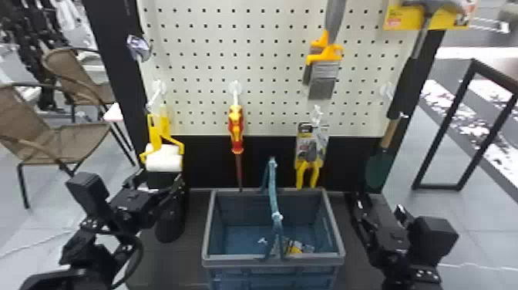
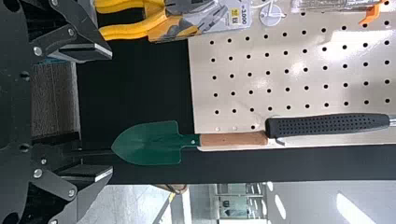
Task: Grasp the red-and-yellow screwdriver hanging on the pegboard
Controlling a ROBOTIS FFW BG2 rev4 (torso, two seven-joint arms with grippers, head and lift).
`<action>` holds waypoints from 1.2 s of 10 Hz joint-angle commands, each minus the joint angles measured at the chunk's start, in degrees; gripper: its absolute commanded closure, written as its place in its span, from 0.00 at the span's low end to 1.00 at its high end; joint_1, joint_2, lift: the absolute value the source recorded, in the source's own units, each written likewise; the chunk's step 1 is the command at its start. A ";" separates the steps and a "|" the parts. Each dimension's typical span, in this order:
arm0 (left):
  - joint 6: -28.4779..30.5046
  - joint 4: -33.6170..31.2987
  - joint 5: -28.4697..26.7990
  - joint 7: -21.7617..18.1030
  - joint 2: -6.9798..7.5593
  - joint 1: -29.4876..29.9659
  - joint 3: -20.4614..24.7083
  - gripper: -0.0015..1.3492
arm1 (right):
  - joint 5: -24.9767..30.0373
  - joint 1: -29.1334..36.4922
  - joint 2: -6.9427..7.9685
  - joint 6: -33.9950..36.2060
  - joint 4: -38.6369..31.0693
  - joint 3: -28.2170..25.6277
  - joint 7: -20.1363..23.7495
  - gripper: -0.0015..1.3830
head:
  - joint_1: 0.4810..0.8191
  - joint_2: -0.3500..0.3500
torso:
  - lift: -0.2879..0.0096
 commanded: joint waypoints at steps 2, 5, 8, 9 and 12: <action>1.36 0.47 0.26 -0.56 -0.30 -2.36 -2.16 0.14 | 0.00 -0.02 -0.02 -0.01 -0.02 0.12 0.00 0.29 | 0.20 0.50 | 0.63; 3.91 1.70 0.44 -2.85 0.14 -6.14 -4.27 0.14 | -0.17 -0.37 -0.28 -0.01 0.16 0.56 0.00 0.29 | 0.20 0.50 | 0.63; 5.93 2.31 -0.27 -4.87 1.02 -9.30 -4.97 0.14 | -0.35 -0.72 -0.55 -0.36 0.16 0.91 0.00 0.29 | 0.20 0.50 | 0.63; 6.99 2.49 -0.35 -5.66 1.11 -10.27 -5.15 0.14 | -0.44 -0.72 -0.64 -0.45 0.16 1.00 0.00 0.29 | 0.20 0.50 | 0.63; 11.29 4.25 -1.32 -10.84 2.08 -14.31 -4.54 0.14 | -0.44 -0.81 -0.64 -0.45 0.07 1.08 0.09 0.29 | 0.20 0.50 | 0.63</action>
